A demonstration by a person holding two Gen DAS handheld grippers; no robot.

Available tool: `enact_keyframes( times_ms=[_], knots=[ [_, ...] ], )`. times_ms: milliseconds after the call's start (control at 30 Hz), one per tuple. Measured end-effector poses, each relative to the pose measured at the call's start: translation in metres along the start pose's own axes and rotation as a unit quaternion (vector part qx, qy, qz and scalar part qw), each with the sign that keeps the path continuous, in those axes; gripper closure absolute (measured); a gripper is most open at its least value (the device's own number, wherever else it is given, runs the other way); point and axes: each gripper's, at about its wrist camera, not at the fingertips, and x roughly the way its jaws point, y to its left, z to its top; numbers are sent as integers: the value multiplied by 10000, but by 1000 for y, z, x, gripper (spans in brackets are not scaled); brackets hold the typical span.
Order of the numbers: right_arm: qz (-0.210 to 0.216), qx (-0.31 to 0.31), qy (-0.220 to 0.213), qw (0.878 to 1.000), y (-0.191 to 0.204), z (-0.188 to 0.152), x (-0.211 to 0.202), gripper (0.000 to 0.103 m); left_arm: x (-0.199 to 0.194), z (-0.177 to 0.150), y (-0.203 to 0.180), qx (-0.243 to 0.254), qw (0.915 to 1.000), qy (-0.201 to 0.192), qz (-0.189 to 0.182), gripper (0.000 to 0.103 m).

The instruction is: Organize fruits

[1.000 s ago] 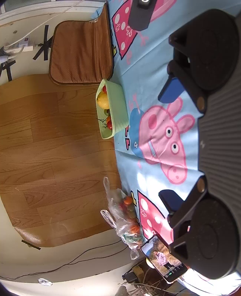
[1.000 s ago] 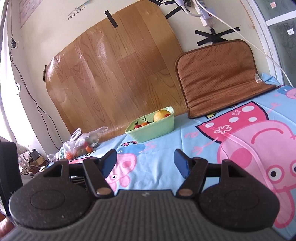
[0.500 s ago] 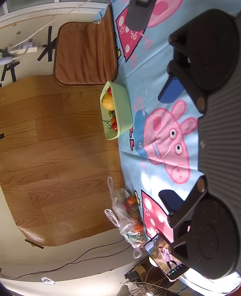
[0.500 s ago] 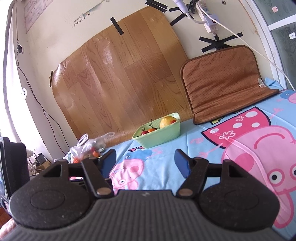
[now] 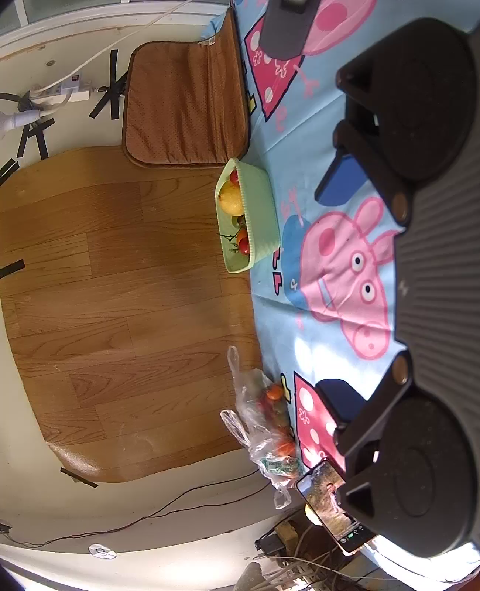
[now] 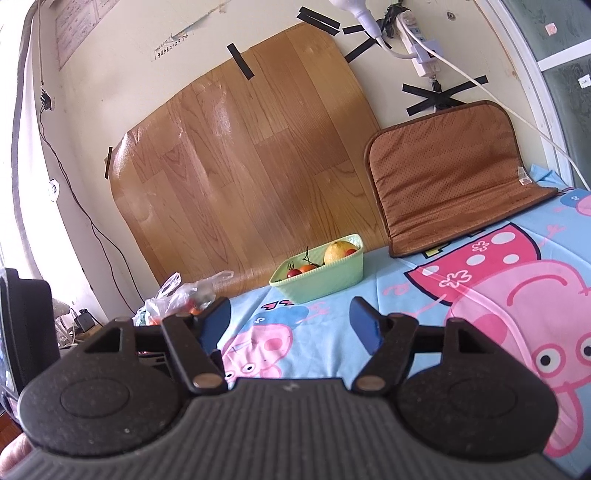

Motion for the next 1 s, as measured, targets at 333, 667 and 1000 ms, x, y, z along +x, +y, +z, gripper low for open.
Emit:
enact_keyframes(
  times_ms=[333,667,1000],
  knots=[
    [1,3,-4,10000,0,0,0,30,-1,0,-1,-25,10000,-24,64,0],
    [6,0,0,10000,-1,0,0,30,0,-1,-1,-35,10000,30,47,0],
    [-21,16,16,10000,-2,0,0,29,11,-5,-7,81,9990,392,-214,0]
  ],
)
